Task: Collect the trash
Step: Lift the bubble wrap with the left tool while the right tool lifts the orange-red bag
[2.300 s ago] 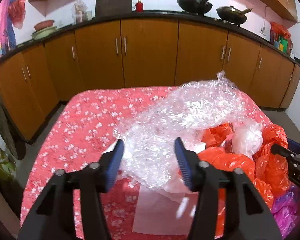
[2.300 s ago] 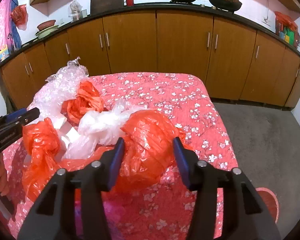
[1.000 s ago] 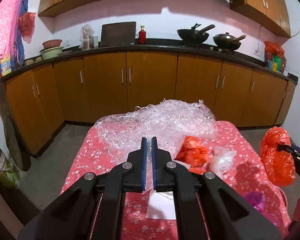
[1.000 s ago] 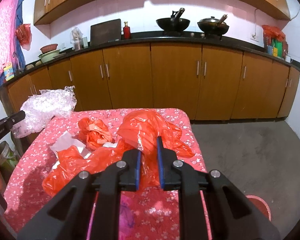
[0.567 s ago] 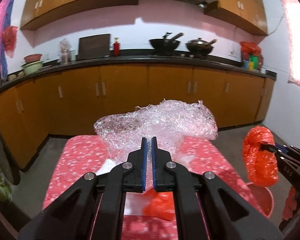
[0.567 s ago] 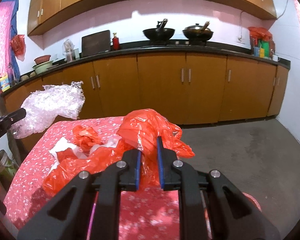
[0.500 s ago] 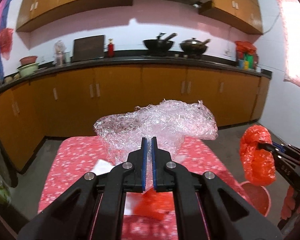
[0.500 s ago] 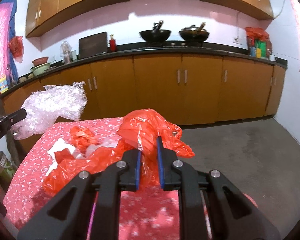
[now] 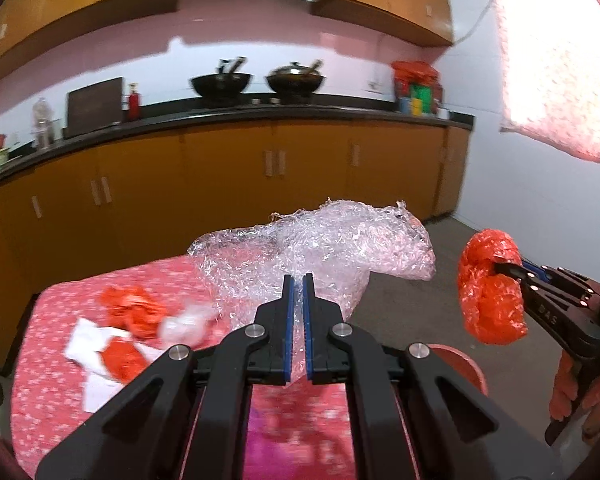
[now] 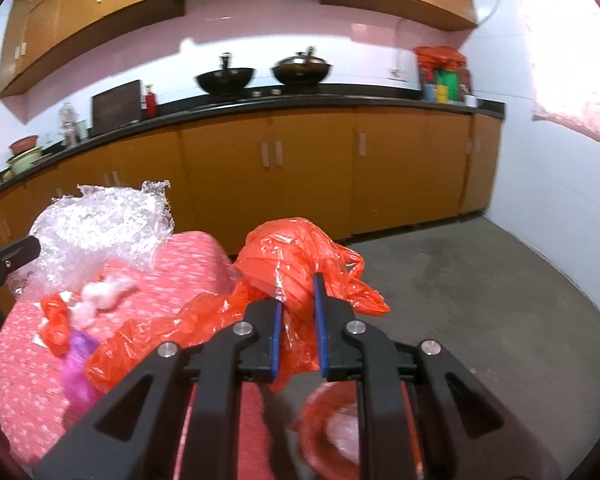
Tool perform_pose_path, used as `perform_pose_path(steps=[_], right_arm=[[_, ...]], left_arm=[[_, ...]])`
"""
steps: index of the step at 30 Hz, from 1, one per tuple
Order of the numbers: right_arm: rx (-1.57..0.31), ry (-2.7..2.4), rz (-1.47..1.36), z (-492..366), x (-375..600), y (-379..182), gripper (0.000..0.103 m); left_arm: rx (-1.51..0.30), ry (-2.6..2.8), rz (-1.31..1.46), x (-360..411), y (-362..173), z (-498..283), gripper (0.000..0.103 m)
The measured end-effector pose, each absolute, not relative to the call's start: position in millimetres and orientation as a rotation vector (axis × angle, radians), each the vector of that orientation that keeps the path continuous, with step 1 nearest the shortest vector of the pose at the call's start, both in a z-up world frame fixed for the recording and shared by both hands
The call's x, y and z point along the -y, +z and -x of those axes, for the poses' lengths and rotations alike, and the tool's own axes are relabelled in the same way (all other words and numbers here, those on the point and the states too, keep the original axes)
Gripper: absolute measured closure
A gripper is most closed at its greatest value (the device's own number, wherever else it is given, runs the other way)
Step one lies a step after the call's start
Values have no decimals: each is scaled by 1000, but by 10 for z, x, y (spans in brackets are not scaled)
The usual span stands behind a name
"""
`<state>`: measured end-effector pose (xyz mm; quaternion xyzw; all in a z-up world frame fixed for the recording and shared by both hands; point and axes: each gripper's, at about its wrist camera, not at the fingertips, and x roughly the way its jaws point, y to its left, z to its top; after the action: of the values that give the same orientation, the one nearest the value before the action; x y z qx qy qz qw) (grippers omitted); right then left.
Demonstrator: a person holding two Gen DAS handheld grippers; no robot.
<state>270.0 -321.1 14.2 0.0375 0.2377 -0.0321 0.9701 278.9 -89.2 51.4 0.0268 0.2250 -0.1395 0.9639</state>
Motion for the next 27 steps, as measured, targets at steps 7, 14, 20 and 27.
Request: perform_pose_path(steps=[7,14,20,27], right_arm=[[-512,-155,-86,-2515,3789,-93,88],[-558,-231,-106,-2367,4309,-393,88],[-602,-261,-140,-2338,4603,-672,88],[-674,-271,-160,-2412,4751,-1080,88]], left_arm=[[-501,-378,-65,1504,292,-2728,99],[-575,-438,-74,2103,-35,-2714,99],[-653,-459,-109,2498,-356,-2703,99],[-758,-448,-146,2828,-757,-2783,99]])
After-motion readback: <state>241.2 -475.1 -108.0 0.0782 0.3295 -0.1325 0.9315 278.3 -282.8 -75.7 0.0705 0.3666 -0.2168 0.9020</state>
